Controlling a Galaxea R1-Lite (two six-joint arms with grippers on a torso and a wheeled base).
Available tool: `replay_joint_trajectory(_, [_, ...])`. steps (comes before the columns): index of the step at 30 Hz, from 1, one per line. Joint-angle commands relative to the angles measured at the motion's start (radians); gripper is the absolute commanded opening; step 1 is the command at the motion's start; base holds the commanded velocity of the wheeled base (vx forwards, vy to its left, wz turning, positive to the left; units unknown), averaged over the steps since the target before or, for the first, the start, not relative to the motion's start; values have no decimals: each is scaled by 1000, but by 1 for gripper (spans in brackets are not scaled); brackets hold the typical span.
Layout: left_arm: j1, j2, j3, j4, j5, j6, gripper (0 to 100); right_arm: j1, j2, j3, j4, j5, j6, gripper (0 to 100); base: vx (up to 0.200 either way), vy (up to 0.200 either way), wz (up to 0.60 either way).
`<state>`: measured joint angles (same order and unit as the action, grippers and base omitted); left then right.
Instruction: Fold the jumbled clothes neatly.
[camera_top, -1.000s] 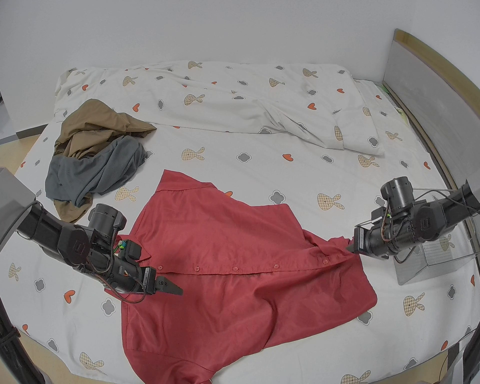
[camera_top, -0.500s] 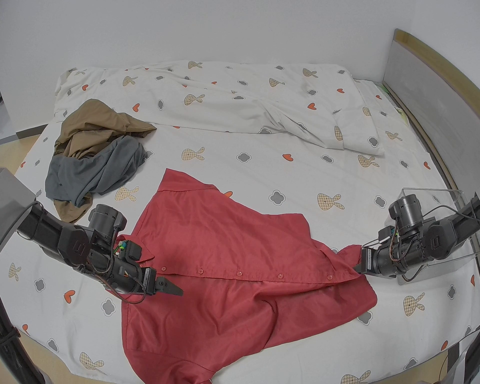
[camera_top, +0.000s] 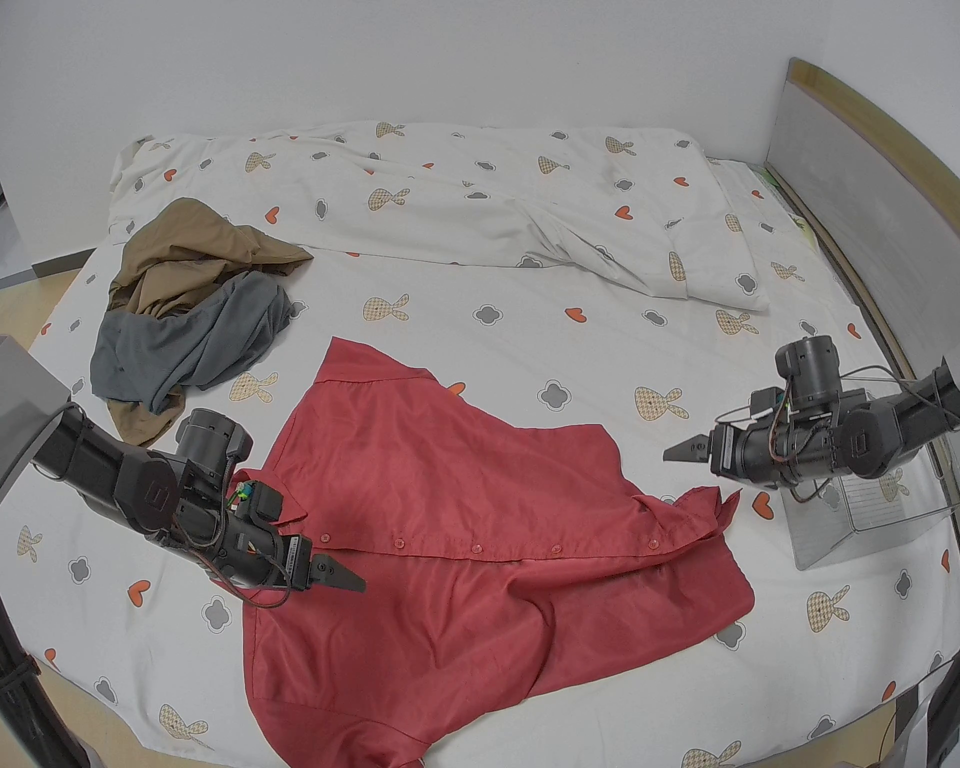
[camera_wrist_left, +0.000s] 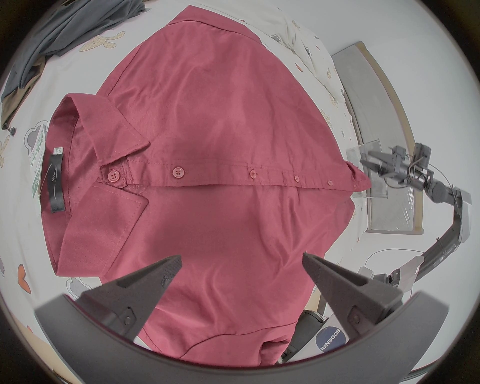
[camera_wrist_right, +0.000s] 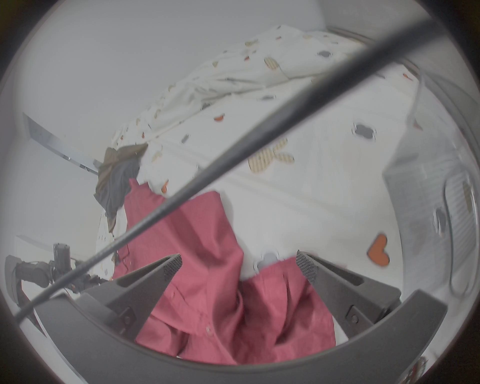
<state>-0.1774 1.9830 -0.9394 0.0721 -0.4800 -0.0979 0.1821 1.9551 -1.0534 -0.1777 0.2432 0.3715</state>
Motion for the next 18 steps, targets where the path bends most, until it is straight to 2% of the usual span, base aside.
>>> replay_joint_trajectory(1, [0,-1,1,0,0,0,100,-21,90,-143,4,-1,-2,100,0,0,0])
replay_joint_trajectory(5, [-2,-1,1,0,0,0,100,-21,209,-221,20,2,-20,100,0,0,0])
replay_joint_trajectory(11, [0,0,-1,-2,0,0,100,-15,301,-218,32,30,-60,100,0,0,0])
replay_joint_trajectory(12, [0,4,-1,-2,0,0,100,-18,301,-220,35,64,-60,100,0,0,0])
replay_joint_trajectory(18, [0,7,-3,-2,1,0,100,-20,294,-240,136,148,-60,100,0,0,0])
